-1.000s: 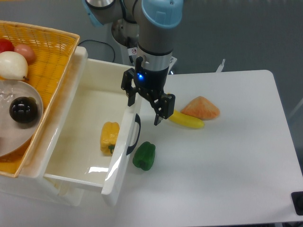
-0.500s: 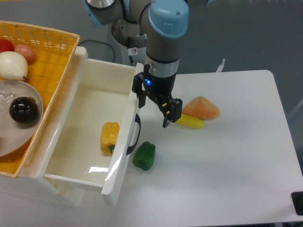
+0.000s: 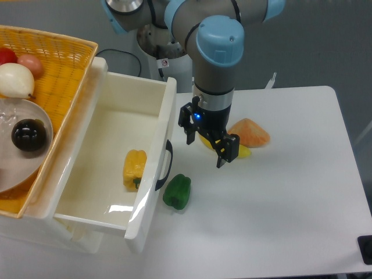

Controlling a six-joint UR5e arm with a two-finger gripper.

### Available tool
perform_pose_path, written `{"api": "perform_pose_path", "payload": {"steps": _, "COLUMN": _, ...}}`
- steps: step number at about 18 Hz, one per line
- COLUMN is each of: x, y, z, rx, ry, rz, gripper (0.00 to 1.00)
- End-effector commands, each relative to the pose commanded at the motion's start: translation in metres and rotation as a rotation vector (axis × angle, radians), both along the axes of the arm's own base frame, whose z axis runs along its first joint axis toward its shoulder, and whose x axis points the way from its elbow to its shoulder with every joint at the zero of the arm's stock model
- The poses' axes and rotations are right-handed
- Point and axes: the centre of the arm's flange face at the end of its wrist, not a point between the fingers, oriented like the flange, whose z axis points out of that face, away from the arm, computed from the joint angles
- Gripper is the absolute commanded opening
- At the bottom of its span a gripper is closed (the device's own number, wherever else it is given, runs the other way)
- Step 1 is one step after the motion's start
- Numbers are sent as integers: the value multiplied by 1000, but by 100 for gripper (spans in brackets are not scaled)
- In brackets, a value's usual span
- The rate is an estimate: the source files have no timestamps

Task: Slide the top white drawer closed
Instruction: 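Raise the gripper and move it away from the open drawer front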

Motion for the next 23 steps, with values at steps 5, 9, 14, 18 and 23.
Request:
{"api": "perform_pose_path", "payload": {"steps": 5, "x": -14, "y": -9, "z": -26, "rx": -80, "ry": 5, "rz": 30, "gripper": 100}}
{"api": "perform_pose_path", "payload": {"steps": 9, "x": -24, "y": -6, "z": -35, "rx": -102, "ry": 21, "rz": 64, "gripper": 100}}
{"api": "perform_pose_path", "payload": {"steps": 14, "x": -30, "y": -5, "z": -45, "rx": -108, "ry": -13, "rz": 285, "gripper": 100}}
{"api": "perform_pose_path", "payload": {"steps": 18, "x": -32, "y": 0, "z": -64, "rx": -112, "ry": -73, "rz": 530, "gripper": 100}}
{"api": "perform_pose_path", "payload": {"steps": 23, "x": -28, "y": 13, "z": -85, "rx": -127, "ry": -107, "rz": 627, "gripper": 100}}
